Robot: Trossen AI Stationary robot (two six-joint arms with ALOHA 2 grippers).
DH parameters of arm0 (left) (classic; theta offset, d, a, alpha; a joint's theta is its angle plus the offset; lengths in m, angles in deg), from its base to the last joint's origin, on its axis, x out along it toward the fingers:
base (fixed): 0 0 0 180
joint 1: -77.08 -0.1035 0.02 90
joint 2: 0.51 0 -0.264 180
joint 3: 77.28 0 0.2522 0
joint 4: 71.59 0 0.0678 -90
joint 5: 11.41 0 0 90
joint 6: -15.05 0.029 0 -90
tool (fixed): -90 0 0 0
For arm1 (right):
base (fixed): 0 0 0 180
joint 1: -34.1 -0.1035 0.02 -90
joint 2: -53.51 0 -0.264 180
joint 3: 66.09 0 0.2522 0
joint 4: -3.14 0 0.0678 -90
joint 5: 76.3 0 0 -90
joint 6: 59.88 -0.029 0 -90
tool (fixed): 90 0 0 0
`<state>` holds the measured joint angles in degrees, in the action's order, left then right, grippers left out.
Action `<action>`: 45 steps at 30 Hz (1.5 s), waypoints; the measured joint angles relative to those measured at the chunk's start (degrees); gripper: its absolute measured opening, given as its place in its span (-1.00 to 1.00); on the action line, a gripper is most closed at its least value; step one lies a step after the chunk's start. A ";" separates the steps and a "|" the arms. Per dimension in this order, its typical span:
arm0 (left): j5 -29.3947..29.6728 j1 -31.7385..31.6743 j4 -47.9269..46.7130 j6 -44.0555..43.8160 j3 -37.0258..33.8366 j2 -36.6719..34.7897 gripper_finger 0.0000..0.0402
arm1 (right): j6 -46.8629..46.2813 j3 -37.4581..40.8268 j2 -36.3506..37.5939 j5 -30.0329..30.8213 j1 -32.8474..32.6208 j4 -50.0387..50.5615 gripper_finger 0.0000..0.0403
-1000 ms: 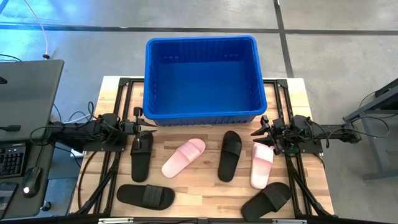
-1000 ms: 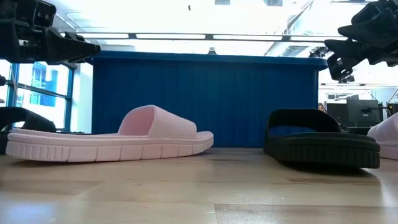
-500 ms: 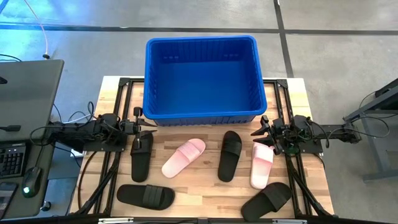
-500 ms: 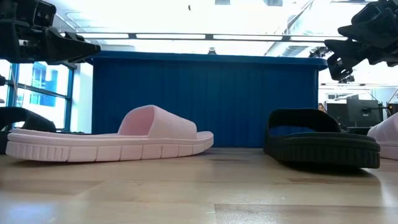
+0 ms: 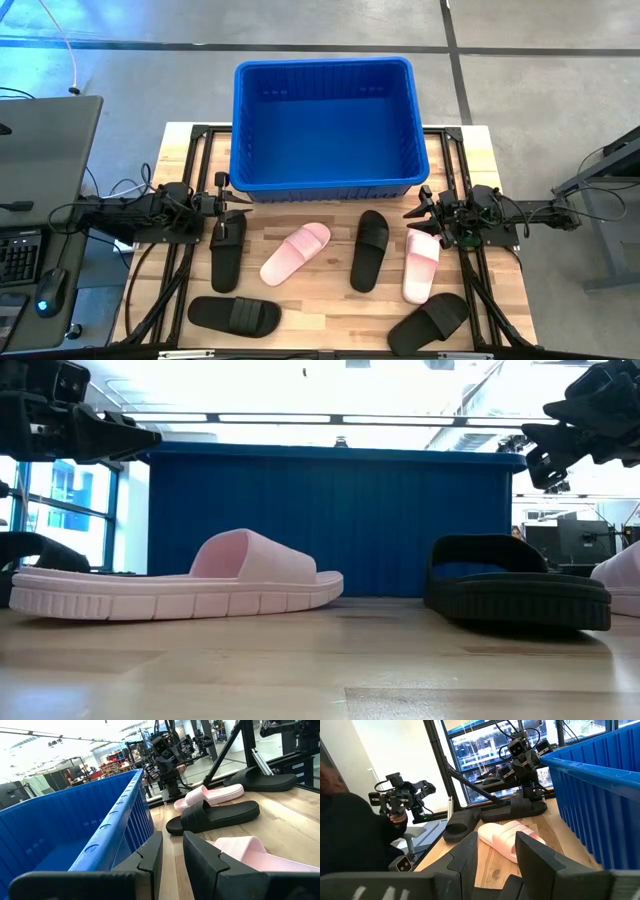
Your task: Pick and place slides into bin
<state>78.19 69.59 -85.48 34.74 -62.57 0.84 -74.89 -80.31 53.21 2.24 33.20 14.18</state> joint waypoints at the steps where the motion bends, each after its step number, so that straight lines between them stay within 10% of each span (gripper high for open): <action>1: 0.00 0.01 -0.01 0.00 0.02 -0.01 -0.65 | 0.02 0.00 -0.01 0.00 0.01 0.00 -0.38; 12: 5.28 0.01 0.62 2.62 0.00 -0.01 -0.65 | 0.01 0.00 0.00 0.00 0.01 0.00 -0.38; 45: -3.71 0.00 0.28 4.33 0.00 -0.01 -0.65 | 0.99 0.00 -0.01 1.19 -0.01 0.02 -0.38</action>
<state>74.48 69.59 -85.20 39.07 -62.57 0.83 -73.90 -80.31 53.20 3.43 33.19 14.20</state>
